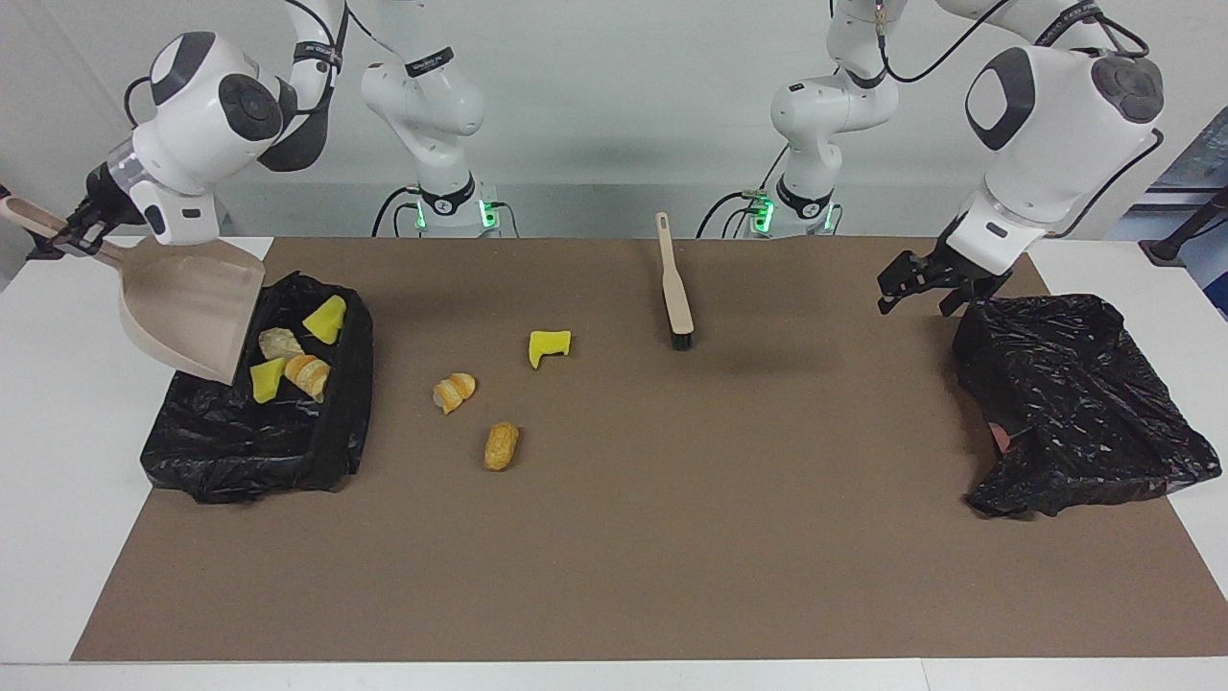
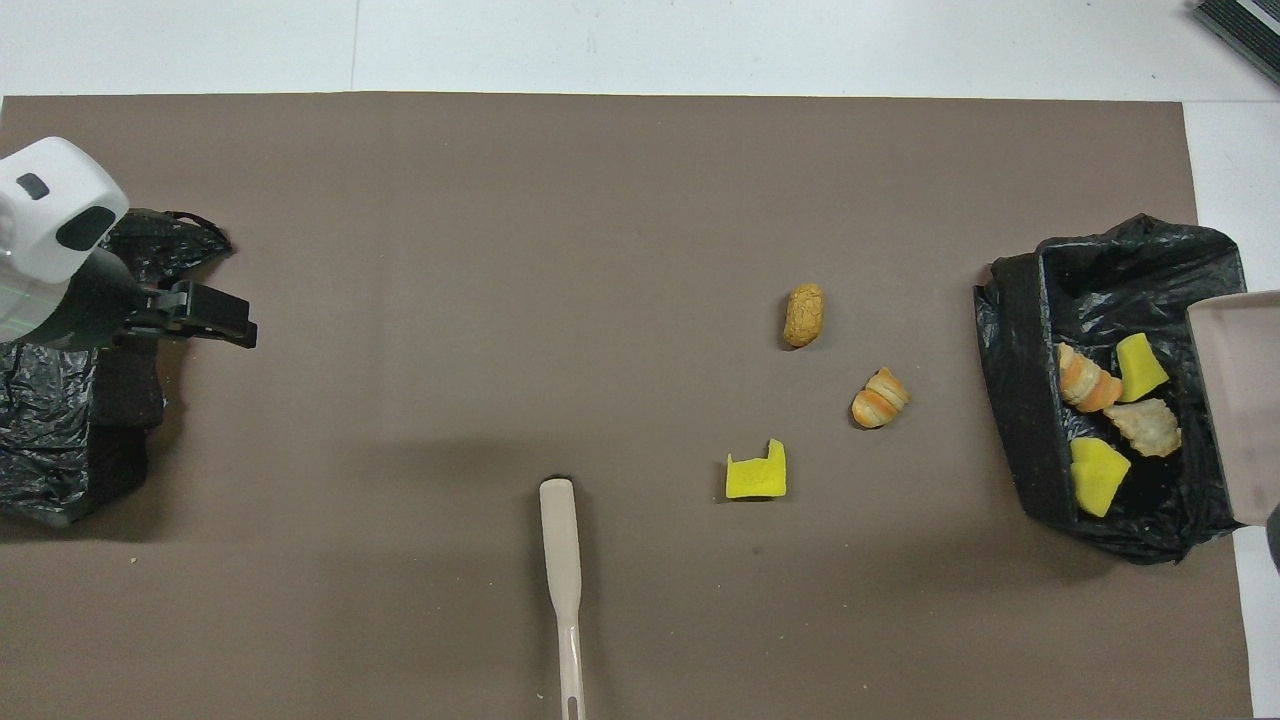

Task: Sweep and dump trash in bin
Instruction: 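Tip the dustpan into the bag while the left gripper withdraws, then bring the empty dustpan back to the table center with the right gripper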

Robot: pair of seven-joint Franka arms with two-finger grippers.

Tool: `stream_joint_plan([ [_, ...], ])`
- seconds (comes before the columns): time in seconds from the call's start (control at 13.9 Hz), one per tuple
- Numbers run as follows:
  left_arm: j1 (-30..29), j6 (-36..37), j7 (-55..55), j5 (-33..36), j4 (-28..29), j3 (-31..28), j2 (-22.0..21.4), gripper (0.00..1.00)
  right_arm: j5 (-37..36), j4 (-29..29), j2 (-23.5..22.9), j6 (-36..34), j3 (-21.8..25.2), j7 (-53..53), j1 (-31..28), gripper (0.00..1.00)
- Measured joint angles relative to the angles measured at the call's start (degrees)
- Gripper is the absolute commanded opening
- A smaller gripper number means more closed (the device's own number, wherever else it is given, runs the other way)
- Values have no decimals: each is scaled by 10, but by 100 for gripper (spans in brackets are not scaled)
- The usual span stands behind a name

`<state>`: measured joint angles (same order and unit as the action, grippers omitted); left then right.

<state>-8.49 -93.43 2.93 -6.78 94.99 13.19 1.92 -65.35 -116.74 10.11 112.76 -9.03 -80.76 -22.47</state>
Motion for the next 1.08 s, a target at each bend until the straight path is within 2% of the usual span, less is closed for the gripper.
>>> stream_joint_plan([
  [0.22,0,11,-1,9,-18,0,6,100,27,24,-7,-53,-5,9,41,0],
  [0.43,-1,11,-1,10,-19,-2,10,100,128,78,-40,-128,-8,76,75,0],
  [0.72,2,23,-1,10,-29,-9,10,100,236,109,-64,-165,-10,249,136,0],
  [1.08,88,35,-5,17,-58,-101,7,100,407,152,-95,-172,-16,513,200,0],
])
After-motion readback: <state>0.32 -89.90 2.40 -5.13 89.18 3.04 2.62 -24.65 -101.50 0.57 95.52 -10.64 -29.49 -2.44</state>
